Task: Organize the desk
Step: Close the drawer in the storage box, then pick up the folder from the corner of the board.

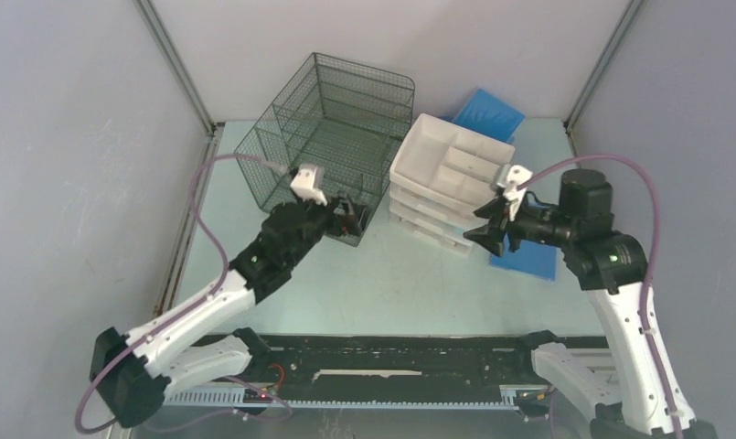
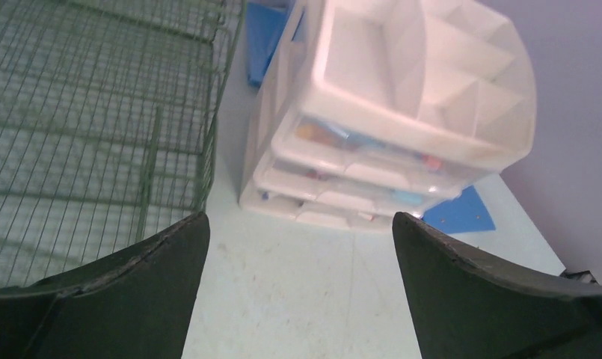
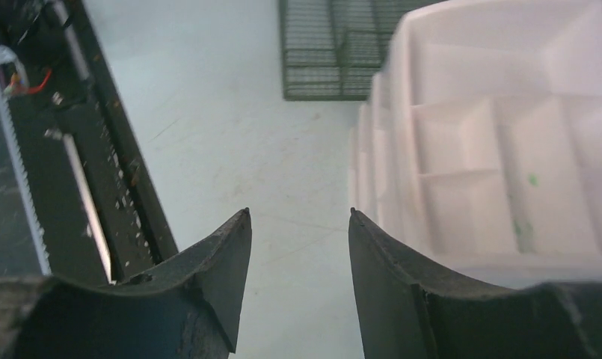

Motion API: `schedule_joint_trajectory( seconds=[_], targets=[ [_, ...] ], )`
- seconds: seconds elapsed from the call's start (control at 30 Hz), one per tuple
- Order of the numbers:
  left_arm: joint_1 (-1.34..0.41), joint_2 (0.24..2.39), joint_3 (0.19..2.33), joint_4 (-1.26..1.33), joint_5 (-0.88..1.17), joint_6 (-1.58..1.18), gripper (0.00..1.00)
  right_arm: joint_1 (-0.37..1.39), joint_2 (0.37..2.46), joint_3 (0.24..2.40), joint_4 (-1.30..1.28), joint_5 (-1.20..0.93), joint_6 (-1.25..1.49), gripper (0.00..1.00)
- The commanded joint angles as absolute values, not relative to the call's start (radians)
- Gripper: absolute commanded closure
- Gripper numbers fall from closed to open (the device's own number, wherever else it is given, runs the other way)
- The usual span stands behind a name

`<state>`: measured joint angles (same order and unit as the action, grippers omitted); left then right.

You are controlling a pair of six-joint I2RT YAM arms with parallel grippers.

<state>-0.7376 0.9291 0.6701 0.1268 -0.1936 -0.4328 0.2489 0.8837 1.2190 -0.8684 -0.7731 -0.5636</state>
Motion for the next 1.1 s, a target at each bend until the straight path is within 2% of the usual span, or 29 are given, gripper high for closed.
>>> schedule_joint_trajectory(
  seconds=[0.0, 0.2, 0.4, 0.6, 0.73, 0.87, 1.0, 1.07],
  targets=[
    [-0.711, 1.091, 0.917, 0.014, -0.052, -0.379, 0.00, 0.133, 0.832, 1.213, -0.757, -0.836, -0.397, 0.42],
    [-0.710, 1.379, 1.316, -0.233, -0.130, -0.295, 0.01, 0.094, 0.818, 1.192, -0.708, -0.780, -0.342, 0.43],
    [-0.710, 1.649, 1.644, -0.426, -0.234, -0.221, 0.11, 0.091, 0.831, 1.181, -0.692, -0.753, -0.334, 0.43],
    [-0.711, 1.834, 1.891, -0.544, -0.215, -0.182, 0.24, 0.089, 0.837, 1.174, -0.688, -0.739, -0.334, 0.43],
    [-0.711, 1.902, 1.987, -0.589, -0.196, -0.176, 0.30, 0.090, 0.838, 1.169, -0.683, -0.732, -0.333, 0.43],
    [-0.713, 1.927, 2.009, -0.592, -0.184, -0.176, 0.36, 0.088, 0.841, 1.168, -0.682, -0.733, -0.333, 0.44],
    [-0.713, 1.937, 2.018, -0.593, -0.177, -0.176, 0.47, 0.087, 0.841, 1.169, -0.682, -0.733, -0.331, 0.44],
    [-0.712, 1.947, 2.029, -0.601, -0.172, -0.174, 0.49, 0.087, 0.842, 1.168, -0.681, -0.733, -0.330, 0.44]
  ],
)
